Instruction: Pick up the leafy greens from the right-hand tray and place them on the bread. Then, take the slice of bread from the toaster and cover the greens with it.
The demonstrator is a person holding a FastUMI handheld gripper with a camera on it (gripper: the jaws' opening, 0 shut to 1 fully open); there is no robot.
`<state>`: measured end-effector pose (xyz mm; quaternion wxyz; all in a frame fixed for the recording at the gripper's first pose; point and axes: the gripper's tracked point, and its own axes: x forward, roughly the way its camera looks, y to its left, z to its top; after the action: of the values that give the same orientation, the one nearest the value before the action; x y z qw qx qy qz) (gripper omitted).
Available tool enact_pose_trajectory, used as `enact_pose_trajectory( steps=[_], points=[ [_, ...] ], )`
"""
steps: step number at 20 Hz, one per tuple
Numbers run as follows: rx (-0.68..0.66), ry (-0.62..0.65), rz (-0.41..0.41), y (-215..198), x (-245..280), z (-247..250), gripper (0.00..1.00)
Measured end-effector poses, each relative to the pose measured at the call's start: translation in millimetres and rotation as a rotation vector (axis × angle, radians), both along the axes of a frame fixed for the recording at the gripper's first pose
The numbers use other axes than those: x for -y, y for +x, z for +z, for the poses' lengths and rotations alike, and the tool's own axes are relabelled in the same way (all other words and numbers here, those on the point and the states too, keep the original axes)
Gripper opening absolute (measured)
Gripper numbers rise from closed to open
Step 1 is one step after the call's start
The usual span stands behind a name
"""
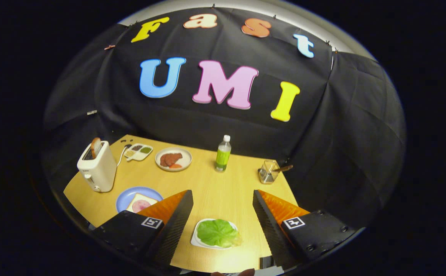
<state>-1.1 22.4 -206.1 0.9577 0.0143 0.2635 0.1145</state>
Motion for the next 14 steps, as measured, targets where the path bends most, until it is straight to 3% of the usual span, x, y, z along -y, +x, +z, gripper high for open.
enact_pose_trajectory(
  steps=[8,14],
  points=[
    [-0.308,0.011,0.113,-11,-10,-134,0.98],
    [-0.426,-0.065,0.316,-6,-24,-201,0.92]
  ],
)
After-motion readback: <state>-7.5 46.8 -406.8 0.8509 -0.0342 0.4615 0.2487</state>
